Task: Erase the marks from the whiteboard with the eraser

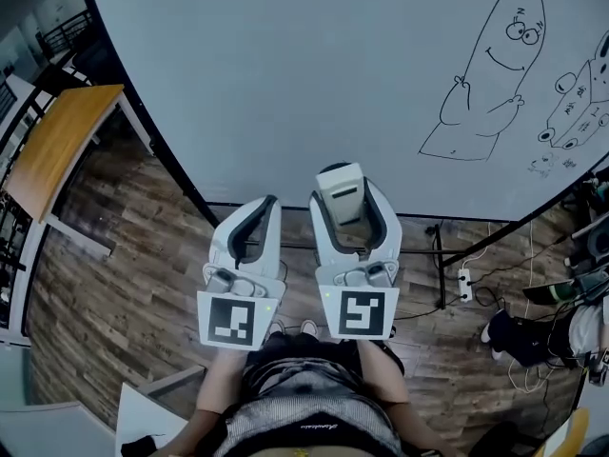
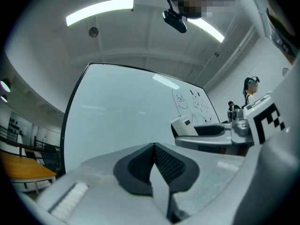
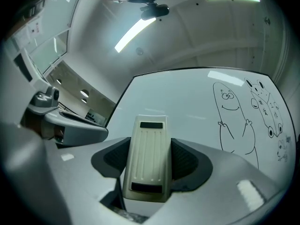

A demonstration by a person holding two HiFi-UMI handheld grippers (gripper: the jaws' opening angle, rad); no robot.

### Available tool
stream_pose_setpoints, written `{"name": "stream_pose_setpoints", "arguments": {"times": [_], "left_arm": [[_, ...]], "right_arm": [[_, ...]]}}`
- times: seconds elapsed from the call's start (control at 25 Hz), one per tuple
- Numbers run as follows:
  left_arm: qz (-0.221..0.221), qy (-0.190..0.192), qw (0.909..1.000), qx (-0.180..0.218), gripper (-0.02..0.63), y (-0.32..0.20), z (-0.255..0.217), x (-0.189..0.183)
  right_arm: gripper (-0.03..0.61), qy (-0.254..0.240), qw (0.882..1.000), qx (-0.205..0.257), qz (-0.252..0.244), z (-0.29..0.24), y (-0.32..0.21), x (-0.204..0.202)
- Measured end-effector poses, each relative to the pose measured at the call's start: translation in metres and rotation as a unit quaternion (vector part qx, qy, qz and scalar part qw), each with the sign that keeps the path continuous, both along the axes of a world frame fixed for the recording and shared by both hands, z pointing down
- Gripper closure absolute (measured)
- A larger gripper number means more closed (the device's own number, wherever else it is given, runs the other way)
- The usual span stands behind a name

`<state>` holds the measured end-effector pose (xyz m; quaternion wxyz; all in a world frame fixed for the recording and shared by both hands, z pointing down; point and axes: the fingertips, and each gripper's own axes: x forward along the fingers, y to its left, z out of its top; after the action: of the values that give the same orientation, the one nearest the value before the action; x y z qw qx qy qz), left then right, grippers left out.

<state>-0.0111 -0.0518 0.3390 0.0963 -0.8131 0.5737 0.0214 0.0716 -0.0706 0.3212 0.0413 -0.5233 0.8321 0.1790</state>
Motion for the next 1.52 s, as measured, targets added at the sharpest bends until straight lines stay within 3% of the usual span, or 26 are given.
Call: {"name": "stream_pose_setpoints", "arguments": {"times": [0.36, 0.96, 1.44, 1.52], "left_arm": [[-0.029, -0.036, 0.9989, 0.001, 0.609, -0.004, 0.019, 0.008], [0.004, -0.042, 0.9989, -0.019, 0.61, -0.019, 0.029, -0.007], [0.011, -0.06, 0.9981, 0.0, 0.609, -0.016, 0.023, -0.013], [0.014, -0.071, 0.9971, 0.023, 0.609, -0.015, 0.016, -0.014]], "right_arm": [[0.313, -0.009, 1.0, -0.007, -0.008, 0.02, 0.005, 0.008], [0.314, -0.001, 0.999, -0.03, 0.016, 0.032, -0.012, -0.016], [0.314, 0.007, 0.999, -0.022, 0.024, 0.027, -0.003, -0.023], [0.314, 0.01, 0.999, -0.026, 0.026, 0.028, -0.002, -0.024]]}}
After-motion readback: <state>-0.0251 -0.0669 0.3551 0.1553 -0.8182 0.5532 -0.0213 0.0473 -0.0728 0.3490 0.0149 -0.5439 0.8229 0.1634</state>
